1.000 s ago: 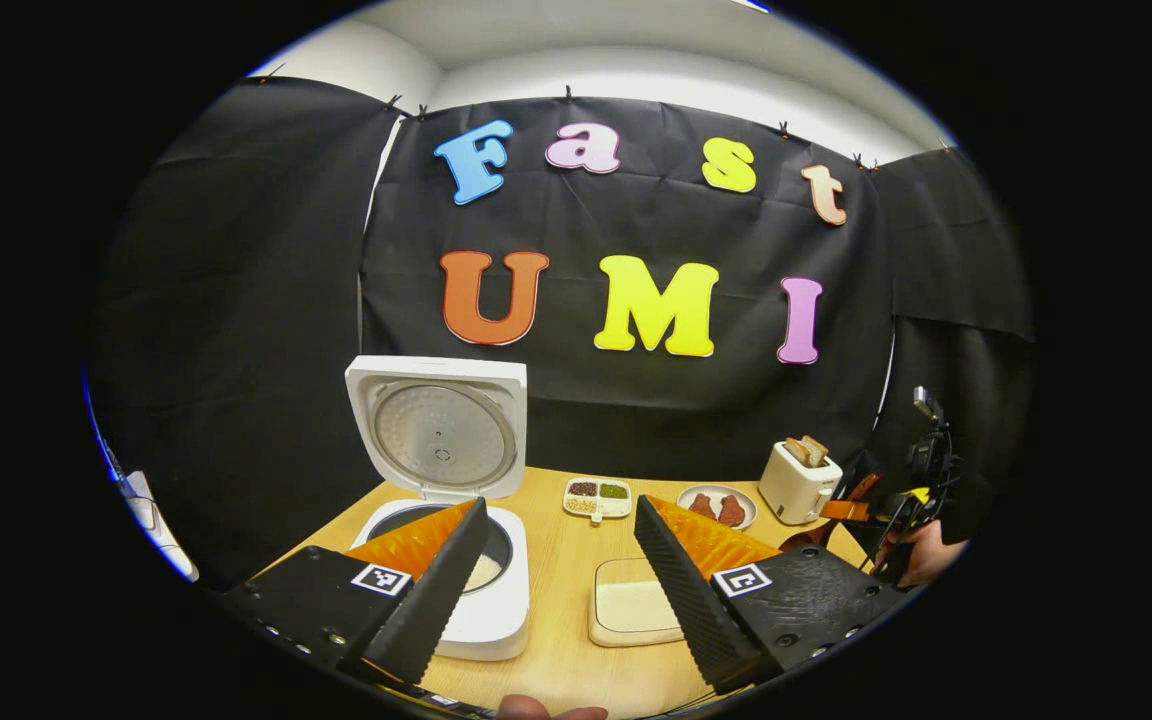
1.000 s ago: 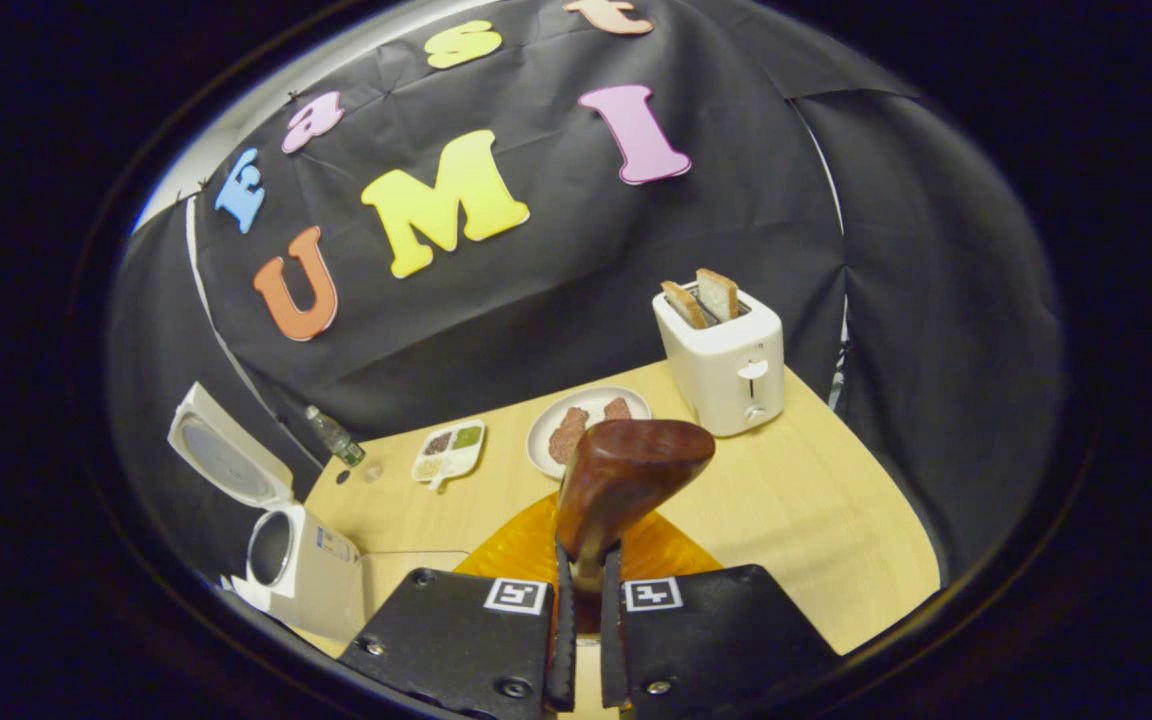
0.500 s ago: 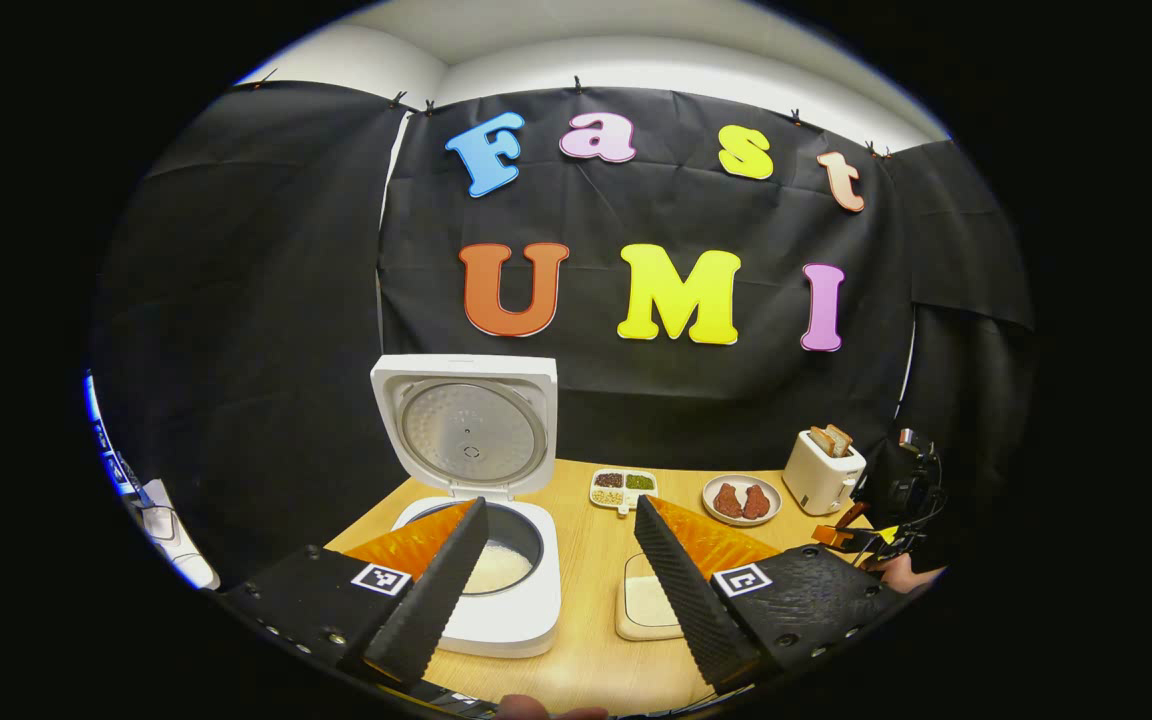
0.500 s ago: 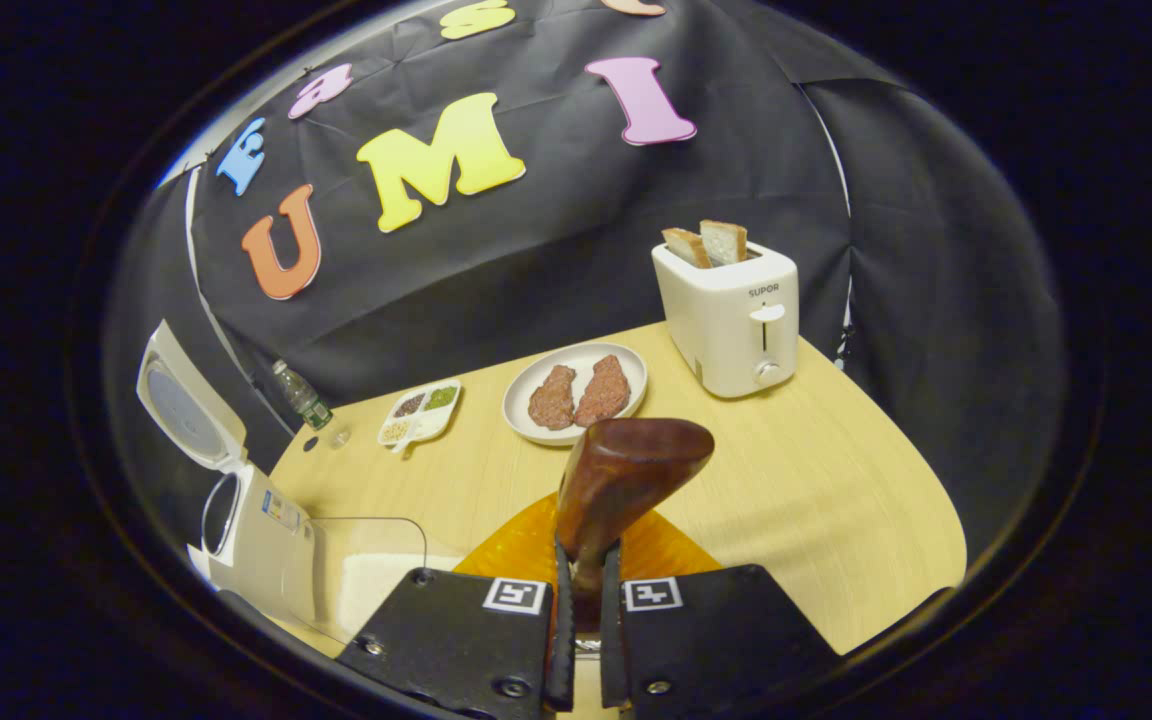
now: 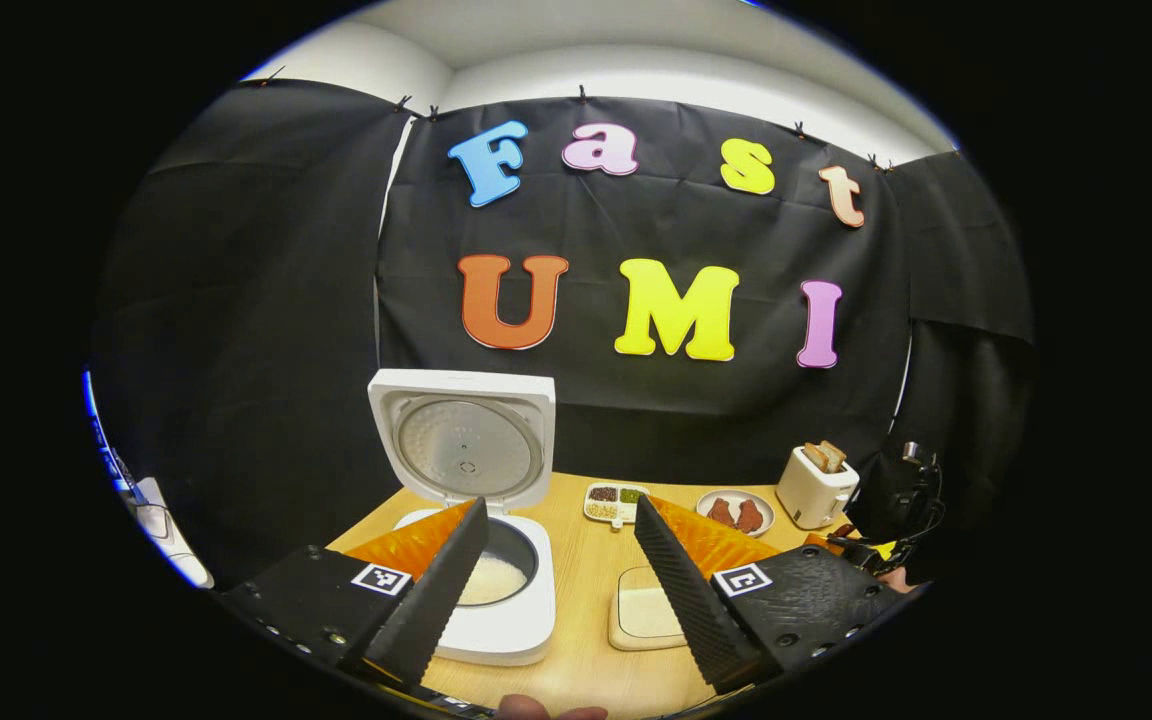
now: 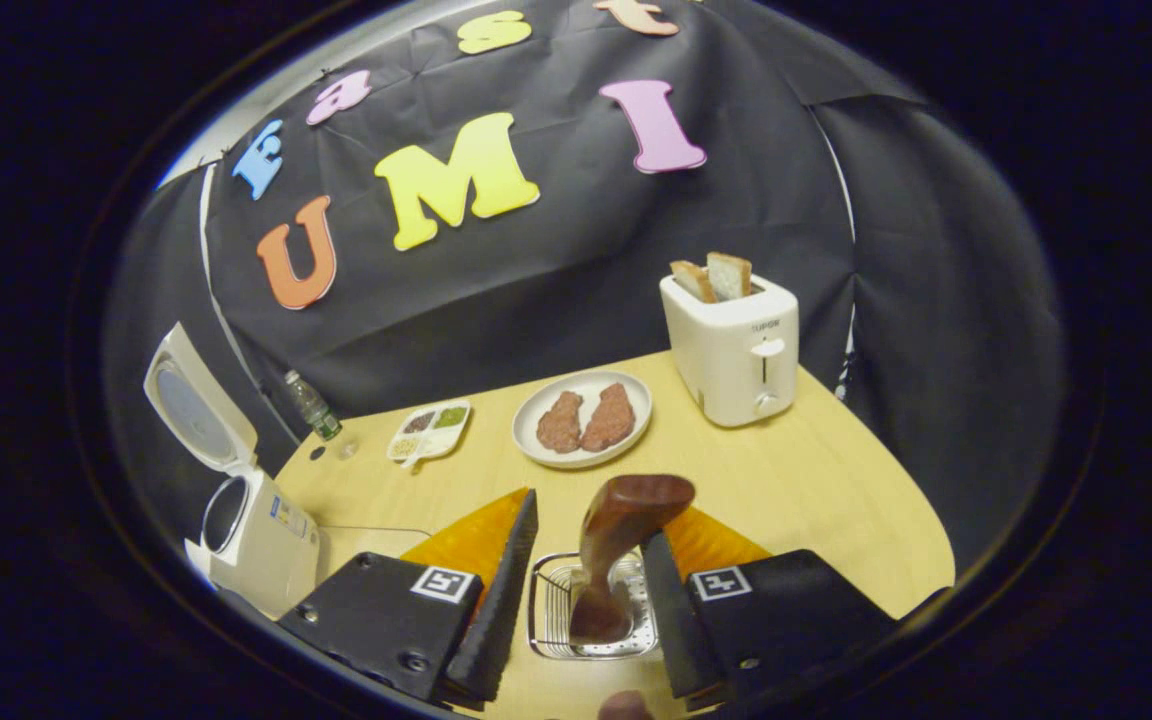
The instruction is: Close the left gripper, press the button to open the rice cooker; take a wooden spoon from the chopstick holder with the right hand, scoop a spoonful of rice and pour it into the rice cooker, then put the wooden spoon back into the chopstick holder.
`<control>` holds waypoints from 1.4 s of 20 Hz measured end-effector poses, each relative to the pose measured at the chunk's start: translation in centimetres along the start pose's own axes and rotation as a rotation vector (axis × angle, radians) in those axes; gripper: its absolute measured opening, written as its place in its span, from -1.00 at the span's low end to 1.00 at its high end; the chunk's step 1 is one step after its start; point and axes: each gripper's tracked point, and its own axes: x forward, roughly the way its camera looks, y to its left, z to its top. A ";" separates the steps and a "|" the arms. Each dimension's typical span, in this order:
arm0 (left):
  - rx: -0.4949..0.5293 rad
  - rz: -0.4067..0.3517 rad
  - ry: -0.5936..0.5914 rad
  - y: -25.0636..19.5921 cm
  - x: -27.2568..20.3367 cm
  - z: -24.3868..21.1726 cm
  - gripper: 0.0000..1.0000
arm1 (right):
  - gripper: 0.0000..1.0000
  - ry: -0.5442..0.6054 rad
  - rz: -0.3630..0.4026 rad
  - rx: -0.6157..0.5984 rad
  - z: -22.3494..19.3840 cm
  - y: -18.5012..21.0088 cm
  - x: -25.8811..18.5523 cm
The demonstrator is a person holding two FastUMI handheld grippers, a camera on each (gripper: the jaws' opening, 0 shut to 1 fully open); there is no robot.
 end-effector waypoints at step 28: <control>-0.007 0.098 0.034 13.7 22.2 9.0 0.89 | 1.00 -0.267 -0.059 -0.197 8.5 6.0 -20.9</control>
